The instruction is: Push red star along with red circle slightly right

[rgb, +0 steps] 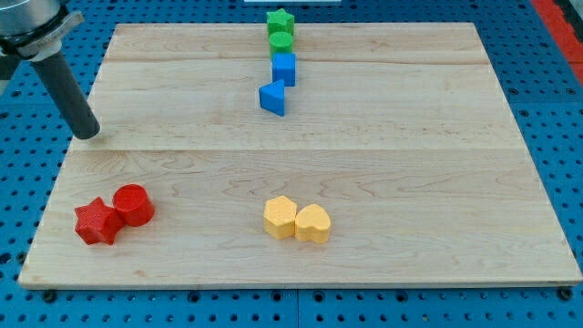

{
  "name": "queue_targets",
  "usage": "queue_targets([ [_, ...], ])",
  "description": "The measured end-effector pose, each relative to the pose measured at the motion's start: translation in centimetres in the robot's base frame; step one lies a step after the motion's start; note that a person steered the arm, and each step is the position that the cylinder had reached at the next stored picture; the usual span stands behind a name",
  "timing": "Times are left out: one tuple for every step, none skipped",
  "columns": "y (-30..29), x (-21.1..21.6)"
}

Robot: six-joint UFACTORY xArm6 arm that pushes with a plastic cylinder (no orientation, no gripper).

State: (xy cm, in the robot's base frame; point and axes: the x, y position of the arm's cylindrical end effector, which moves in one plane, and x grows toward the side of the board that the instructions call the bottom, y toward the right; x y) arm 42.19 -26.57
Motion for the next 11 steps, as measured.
queue_targets([
  [0.0,1.0],
  [0.5,3.7],
  [0.1,7.4],
  [-0.7,12.2],
  [-1.0,14.0],
  [0.1,14.6],
  [4.3,14.6],
  [8.4,14.6],
  [10.0,14.4],
  [9.4,14.4],
  [13.0,18.4],
])
